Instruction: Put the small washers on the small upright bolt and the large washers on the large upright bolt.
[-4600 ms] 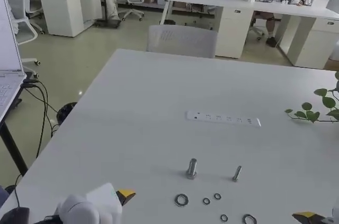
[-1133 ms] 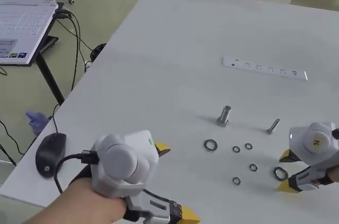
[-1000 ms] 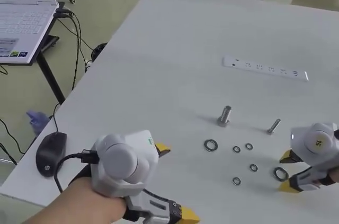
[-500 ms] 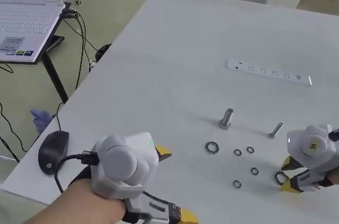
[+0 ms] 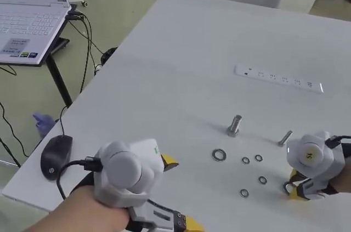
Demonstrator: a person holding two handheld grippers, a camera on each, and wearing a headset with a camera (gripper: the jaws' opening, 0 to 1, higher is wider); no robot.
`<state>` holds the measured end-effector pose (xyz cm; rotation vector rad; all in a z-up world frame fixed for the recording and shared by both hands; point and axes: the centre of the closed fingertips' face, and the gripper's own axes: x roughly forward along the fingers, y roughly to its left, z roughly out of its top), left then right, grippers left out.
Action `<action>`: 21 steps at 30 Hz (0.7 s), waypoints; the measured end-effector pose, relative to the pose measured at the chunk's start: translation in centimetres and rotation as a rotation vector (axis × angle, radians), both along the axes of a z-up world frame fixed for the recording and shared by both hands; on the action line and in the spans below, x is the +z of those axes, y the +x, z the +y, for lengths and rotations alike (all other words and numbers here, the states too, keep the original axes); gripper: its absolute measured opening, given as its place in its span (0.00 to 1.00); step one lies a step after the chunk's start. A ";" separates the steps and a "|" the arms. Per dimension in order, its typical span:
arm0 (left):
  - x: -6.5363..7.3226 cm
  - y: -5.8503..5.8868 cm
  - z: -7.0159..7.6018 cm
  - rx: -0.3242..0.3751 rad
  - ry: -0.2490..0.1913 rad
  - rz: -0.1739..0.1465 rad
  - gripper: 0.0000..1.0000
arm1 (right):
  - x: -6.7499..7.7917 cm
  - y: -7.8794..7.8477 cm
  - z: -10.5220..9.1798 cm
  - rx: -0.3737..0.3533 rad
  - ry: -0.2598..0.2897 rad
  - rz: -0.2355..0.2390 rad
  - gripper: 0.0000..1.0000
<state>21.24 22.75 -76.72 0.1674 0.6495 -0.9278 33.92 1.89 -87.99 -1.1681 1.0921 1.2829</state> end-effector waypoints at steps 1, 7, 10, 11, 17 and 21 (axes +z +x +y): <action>0.0 0.0 0.0 -0.001 0.000 0.000 0.75 | 0.0 0.0 0.0 -0.002 0.001 0.001 0.21; 0.1 -0.3 0.0 -0.001 0.000 0.004 0.74 | 0.1 0.1 0.0 -0.013 -0.001 0.012 0.21; 0.2 -0.3 0.0 -0.004 0.003 0.008 0.73 | 0.1 0.1 0.0 -0.013 -0.008 0.014 0.21; 0.2 -0.3 0.1 -0.004 0.003 0.008 0.73 | 0.1 0.2 0.0 -0.015 -0.008 0.016 0.21; 0.3 -0.1 0.0 -0.009 0.003 0.006 0.72 | 0.2 0.2 -0.1 -0.018 -0.003 0.022 0.21; 0.3 -0.1 -0.2 -0.014 0.004 0.007 0.72 | 0.1 0.2 -0.2 -0.035 0.001 0.036 0.21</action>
